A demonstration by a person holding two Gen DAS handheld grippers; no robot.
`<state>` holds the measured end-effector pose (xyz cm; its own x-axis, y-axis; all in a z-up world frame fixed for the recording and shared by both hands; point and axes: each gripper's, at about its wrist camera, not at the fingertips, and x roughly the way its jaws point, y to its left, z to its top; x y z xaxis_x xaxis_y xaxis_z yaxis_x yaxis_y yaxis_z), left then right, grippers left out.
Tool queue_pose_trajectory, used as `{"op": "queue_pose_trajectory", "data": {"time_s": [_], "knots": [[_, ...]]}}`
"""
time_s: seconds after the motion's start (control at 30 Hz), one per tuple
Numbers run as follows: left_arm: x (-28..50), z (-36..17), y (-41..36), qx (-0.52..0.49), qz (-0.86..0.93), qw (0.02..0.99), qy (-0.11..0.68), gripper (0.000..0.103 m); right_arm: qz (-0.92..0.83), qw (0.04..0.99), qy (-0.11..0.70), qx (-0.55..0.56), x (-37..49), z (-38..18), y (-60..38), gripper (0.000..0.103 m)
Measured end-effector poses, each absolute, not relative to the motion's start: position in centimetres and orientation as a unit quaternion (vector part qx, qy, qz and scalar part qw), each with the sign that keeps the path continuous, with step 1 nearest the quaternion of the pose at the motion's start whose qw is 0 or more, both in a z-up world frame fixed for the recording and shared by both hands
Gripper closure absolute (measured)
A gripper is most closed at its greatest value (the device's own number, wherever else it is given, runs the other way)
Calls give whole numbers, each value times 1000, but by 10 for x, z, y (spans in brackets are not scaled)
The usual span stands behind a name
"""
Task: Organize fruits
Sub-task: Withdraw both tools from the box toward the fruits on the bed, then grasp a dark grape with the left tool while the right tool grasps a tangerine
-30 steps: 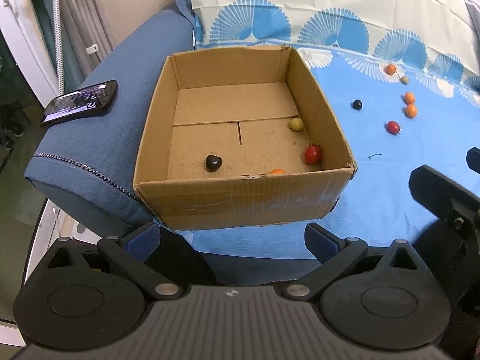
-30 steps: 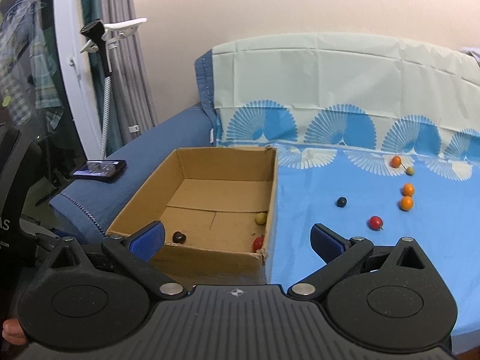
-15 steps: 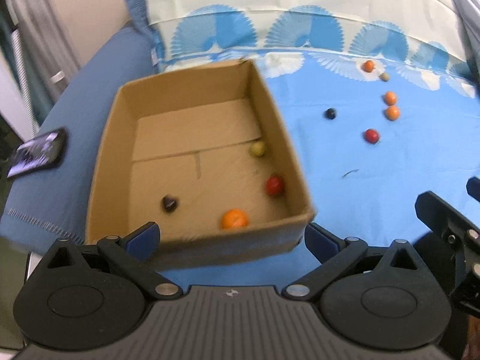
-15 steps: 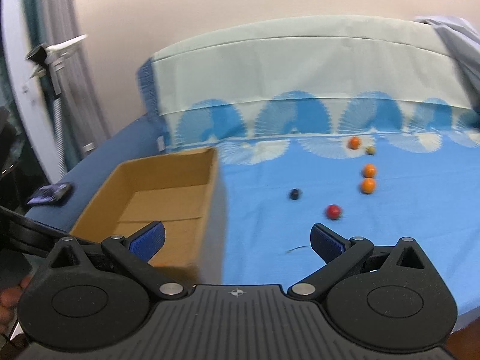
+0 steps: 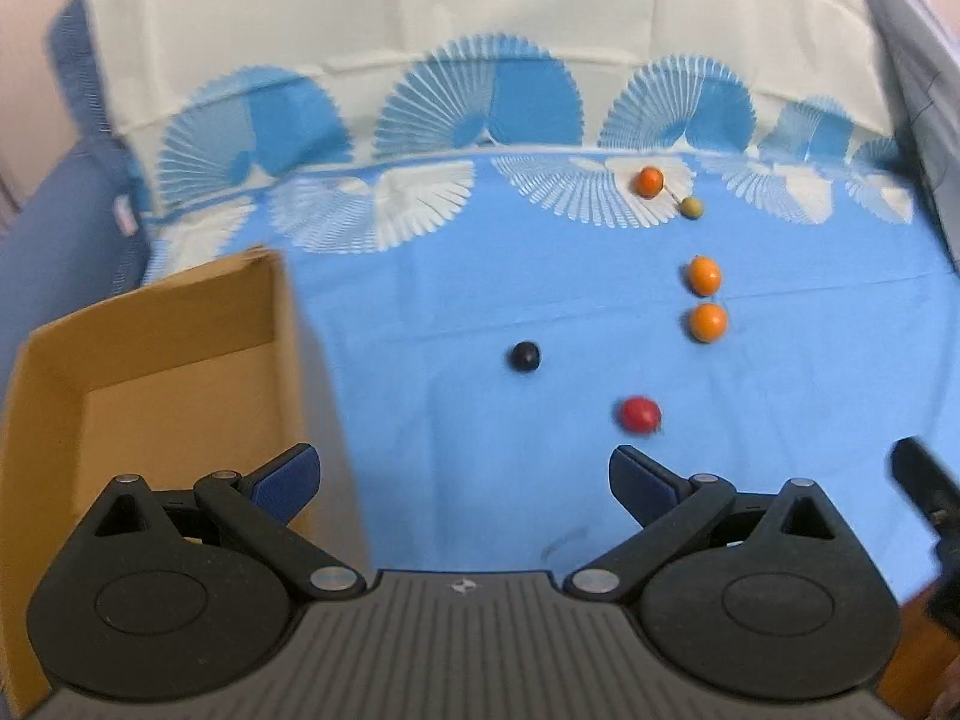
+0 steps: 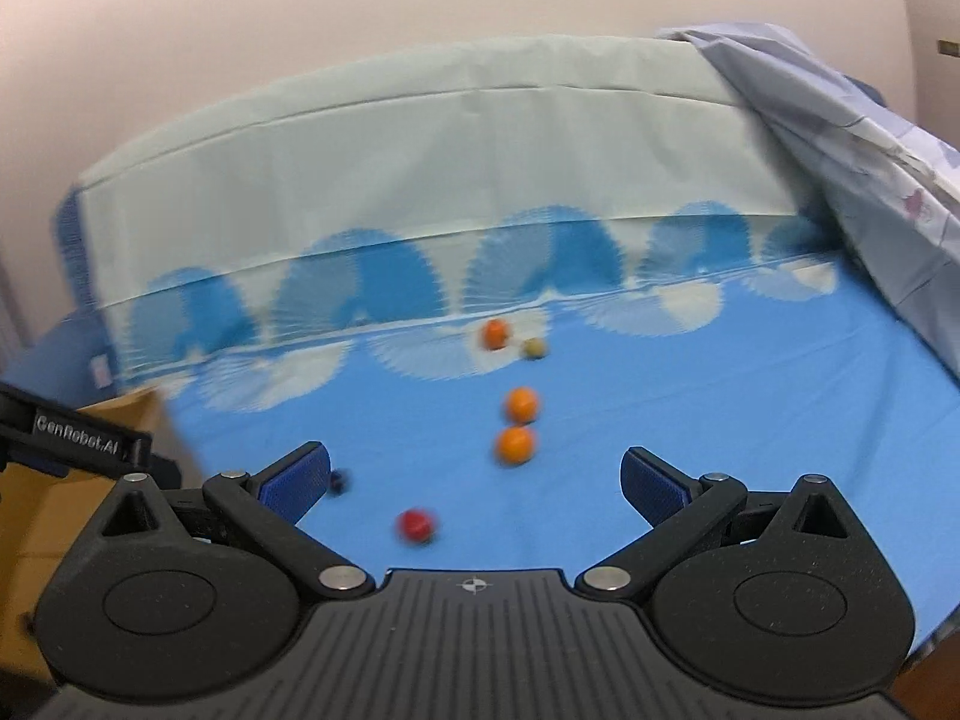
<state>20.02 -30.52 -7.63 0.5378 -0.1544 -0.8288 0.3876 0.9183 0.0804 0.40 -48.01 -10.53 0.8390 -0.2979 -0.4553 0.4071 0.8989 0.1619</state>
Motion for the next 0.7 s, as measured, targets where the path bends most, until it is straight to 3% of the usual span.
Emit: {"op": "queue_pose_trajectory", "data": {"time_s": [0.23,0.43,0.6,0.7], "knots": [[287,-146,-364,119,-152,868,457,0,-201,939,250,123,96,-168,-559,1],[338,-208,-388,119,-139,841,510,0,-177,932,296,112,167,-224,-576,1],[362,-245,-389,132,-122,822,540,0,-164,929,314,101,208,-255,-582,1],[367,-250,-376,91,-127,824,544,0,-168,921,337,97,224,-274,-585,0]]}}
